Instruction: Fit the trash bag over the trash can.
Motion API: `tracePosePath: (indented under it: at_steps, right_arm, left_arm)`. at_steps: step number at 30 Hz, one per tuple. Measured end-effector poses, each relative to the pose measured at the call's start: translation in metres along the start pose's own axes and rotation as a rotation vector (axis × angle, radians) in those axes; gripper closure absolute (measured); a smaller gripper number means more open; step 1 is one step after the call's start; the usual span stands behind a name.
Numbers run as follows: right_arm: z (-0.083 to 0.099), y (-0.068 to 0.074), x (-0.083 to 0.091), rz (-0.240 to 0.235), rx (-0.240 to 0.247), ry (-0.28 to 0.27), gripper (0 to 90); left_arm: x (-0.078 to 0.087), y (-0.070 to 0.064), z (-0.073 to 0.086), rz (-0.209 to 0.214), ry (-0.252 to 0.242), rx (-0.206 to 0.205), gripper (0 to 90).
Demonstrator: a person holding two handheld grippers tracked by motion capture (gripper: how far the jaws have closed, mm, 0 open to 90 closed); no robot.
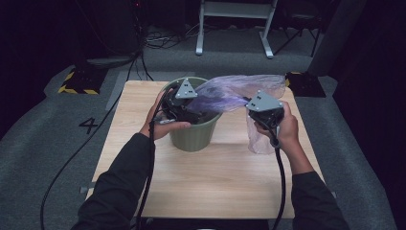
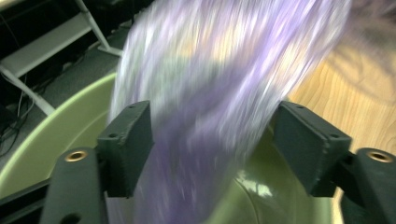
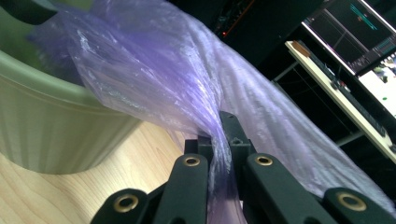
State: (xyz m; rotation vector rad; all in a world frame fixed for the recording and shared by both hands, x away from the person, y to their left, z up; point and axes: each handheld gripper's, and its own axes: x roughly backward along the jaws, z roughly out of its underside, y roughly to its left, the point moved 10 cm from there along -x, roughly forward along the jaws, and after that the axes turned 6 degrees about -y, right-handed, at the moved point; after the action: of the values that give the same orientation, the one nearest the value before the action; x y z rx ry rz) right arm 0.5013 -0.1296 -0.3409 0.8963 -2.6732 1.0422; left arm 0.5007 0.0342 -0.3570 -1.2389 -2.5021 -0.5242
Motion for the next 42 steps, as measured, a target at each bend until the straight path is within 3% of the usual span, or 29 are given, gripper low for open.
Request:
tracePosePath:
  at_steps: [3,7,10,13,14,16,17,20,22,25,28,31,33,37,42]
  right_arm:
    - [-0.009,0.012,-0.007,-0.029,0.014,-0.01,89.8]
    - [-0.023,0.028,-0.016,-0.069,0.045,-0.017,89.8]
    - [-0.035,0.042,-0.023,-0.105,0.065,-0.028,89.8]
    - [-0.045,0.056,-0.027,-0.146,0.081,-0.043,89.4]
    - [-0.048,0.061,-0.028,-0.16,0.08,-0.049,89.0]
    - [-0.05,0.066,-0.028,-0.166,0.084,-0.049,86.2]
    - [-0.051,0.068,-0.028,-0.163,0.082,-0.053,83.8]
    - [-0.051,0.073,-0.027,-0.206,0.047,-0.073,76.1]
    - [-0.05,0.073,-0.026,-0.194,0.029,-0.073,54.8]
    - [-0.049,0.072,-0.018,-0.22,-0.005,-0.094,40.6]
    - [-0.049,0.067,-0.005,-0.224,-0.048,-0.121,33.4]
    - [-0.045,0.061,0.006,-0.229,-0.09,-0.143,30.2]
    - [-0.039,0.054,0.014,-0.204,-0.11,-0.155,29.6]
    - [-0.024,0.045,0.025,-0.163,-0.156,-0.16,28.2]
    - [-0.01,0.044,0.03,-0.194,-0.234,-0.166,25.1]
  left_arm:
    - [0.002,-0.007,-0.006,0.024,-0.02,-0.007,22.2]
    - [0.002,-0.016,-0.01,0.03,-0.019,-0.049,21.1]
    - [0.002,-0.015,-0.01,0.001,-0.008,-0.062,23.2]
    - [0.002,-0.011,-0.007,-0.03,0.014,-0.075,40.8]
    - [0.002,-0.012,-0.006,-0.013,0.019,-0.076,46.9]
    - [0.003,-0.011,-0.002,-0.017,0.033,-0.115,57.4]
    - [0.004,-0.011,0.0,-0.019,0.044,-0.145,66.7]
    - [0.005,-0.01,0.005,-0.024,0.054,-0.179,79.9]
    - [0.007,-0.008,0.007,-0.03,0.061,-0.189,84.1]
    - [0.009,-0.005,0.011,-0.03,0.058,-0.177,86.6]
    - [0.012,-0.001,0.016,-0.034,0.061,-0.168,87.2]
    - [0.016,0.001,0.02,-0.045,0.066,-0.171,87.2]
    - [0.021,0.005,0.022,-0.062,0.056,-0.179,87.3]
    - [0.028,0.012,0.028,-0.068,0.049,-0.149,87.3]
    - [0.034,0.019,0.037,-0.067,0.044,-0.114,87.1]
